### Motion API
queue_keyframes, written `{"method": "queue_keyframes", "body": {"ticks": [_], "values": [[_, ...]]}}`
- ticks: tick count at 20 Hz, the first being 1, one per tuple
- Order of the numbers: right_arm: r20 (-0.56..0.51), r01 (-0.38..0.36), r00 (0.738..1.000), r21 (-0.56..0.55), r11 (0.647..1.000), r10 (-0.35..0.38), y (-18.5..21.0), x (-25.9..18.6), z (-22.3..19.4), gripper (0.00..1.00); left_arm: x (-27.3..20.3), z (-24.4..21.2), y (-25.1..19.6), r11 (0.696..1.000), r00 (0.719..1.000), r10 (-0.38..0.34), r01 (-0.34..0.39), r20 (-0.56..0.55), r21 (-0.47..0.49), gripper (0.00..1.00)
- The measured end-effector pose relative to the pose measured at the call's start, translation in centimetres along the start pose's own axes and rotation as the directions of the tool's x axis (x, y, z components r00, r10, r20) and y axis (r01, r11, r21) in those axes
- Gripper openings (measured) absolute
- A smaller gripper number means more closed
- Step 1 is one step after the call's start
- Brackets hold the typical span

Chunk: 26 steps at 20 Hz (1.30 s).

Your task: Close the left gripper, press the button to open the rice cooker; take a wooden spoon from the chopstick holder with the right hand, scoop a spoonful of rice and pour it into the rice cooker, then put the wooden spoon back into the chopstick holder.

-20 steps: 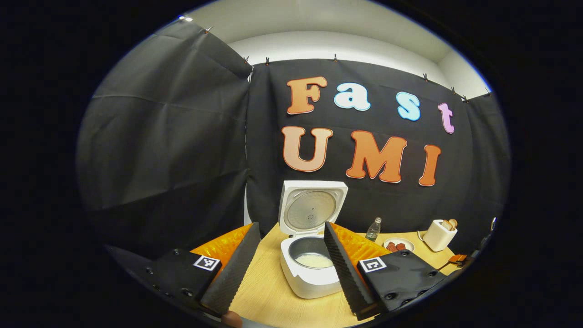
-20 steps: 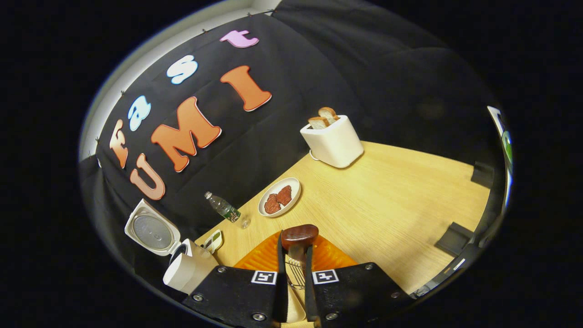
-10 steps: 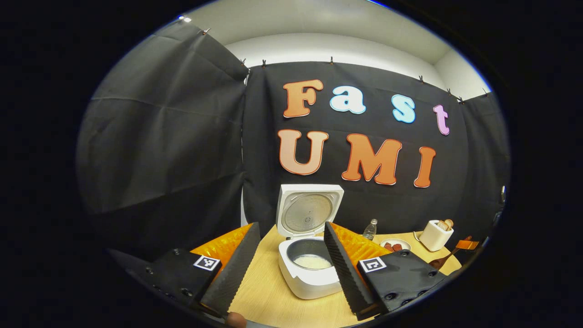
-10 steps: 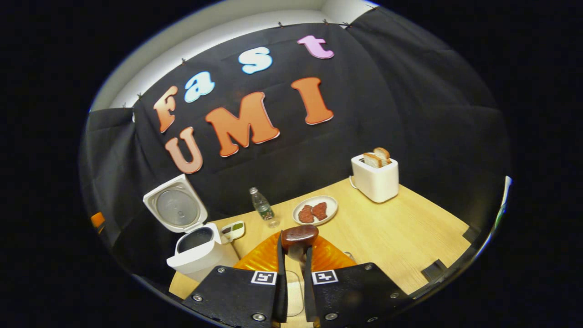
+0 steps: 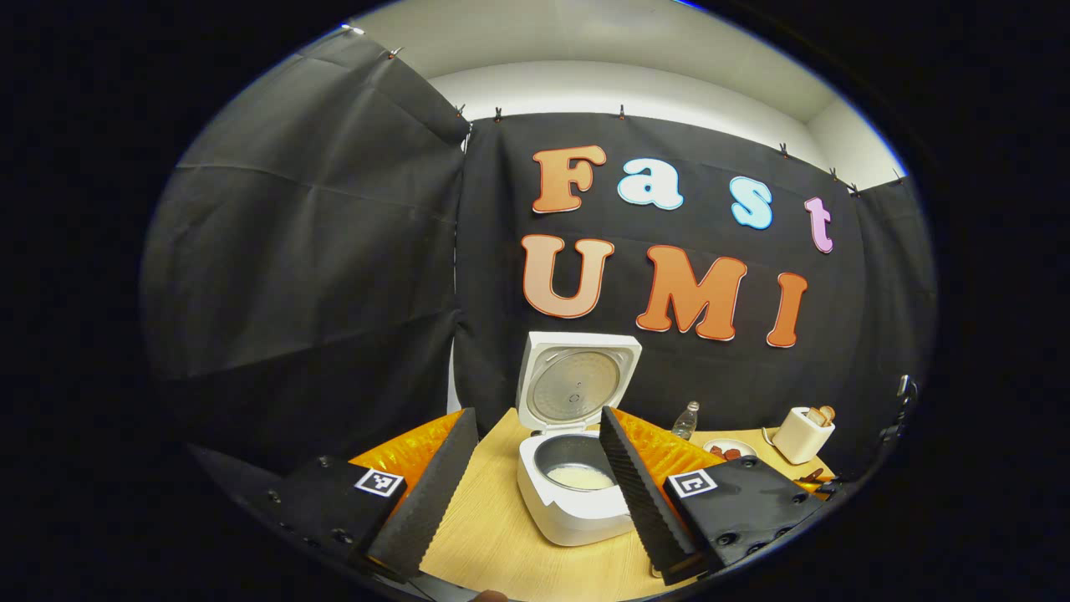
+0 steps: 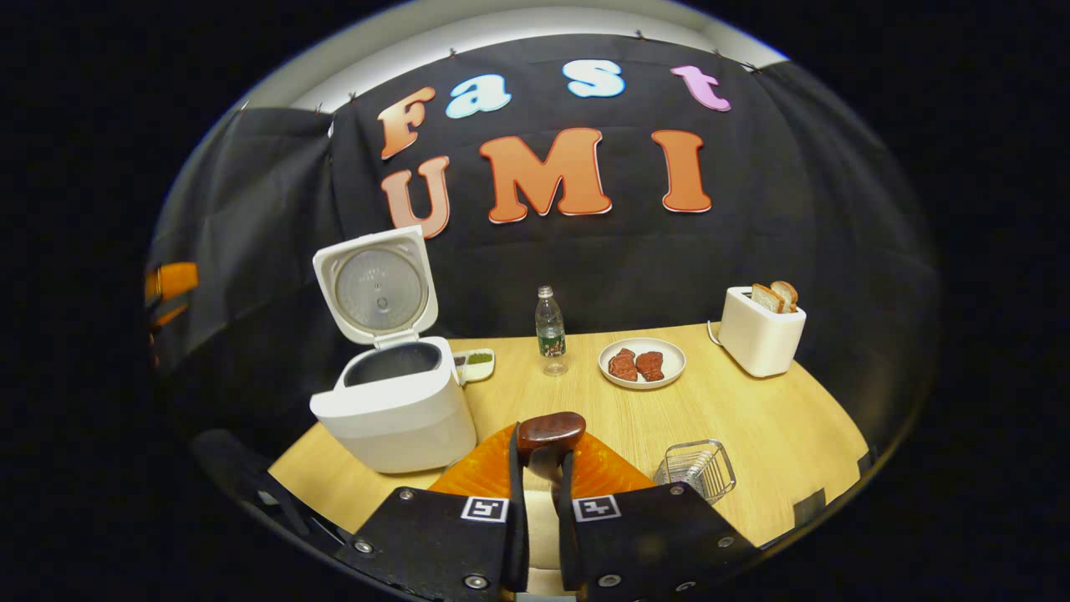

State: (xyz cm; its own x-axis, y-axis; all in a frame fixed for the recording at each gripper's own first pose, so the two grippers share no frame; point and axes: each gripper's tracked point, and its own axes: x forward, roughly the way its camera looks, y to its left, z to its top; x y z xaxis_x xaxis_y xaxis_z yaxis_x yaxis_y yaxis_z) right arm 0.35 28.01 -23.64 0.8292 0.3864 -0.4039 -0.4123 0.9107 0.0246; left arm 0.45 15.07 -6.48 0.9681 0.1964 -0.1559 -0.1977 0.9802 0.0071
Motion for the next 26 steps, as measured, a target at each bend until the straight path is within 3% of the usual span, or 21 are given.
{"method": "queue_keyframes", "body": {"ticks": [5,10,13,16,20,26], "values": [[-0.009,0.071,0.997,-0.125,0.99,-0.072,0.0,1.6,-2.5,0.14,-0.2,-0.6,0.5,1.0,1.0,0.008,-0.008,-0.012,0.004,1.0],[-0.039,0.102,0.993,-0.142,0.985,-0.108,0.7,2.7,-4.4,0.14,-0.1,-1.1,1.1,1.0,1.0,0.007,-0.006,-0.025,0.028,1.0],[-0.075,0.033,0.997,-0.012,0.999,-0.034,2.5,3.6,-6.0,0.14,-0.2,-1.4,1.1,1.0,0.999,0.003,-0.002,-0.034,0.026,0.99],[-0.072,-0.001,0.997,0.137,0.991,0.011,3.3,3.9,-5.5,0.14,-0.2,-1.8,1.3,0.999,0.999,0.003,-0.001,-0.046,0.047,0.99],[-0.083,-0.086,0.988,0.401,0.912,0.129,4.6,4.4,-5.6,0.14,-0.2,-1.6,1.7,0.999,0.999,0.01,-0.008,-0.043,0.047,0.99],[-0.123,-0.055,0.974,0.687,0.725,0.19,2.2,5.5,-6.5,0.14,-0.5,-1.5,2.2,0.998,0.999,0.028,-0.026,-0.042,0.049,0.99]]}}
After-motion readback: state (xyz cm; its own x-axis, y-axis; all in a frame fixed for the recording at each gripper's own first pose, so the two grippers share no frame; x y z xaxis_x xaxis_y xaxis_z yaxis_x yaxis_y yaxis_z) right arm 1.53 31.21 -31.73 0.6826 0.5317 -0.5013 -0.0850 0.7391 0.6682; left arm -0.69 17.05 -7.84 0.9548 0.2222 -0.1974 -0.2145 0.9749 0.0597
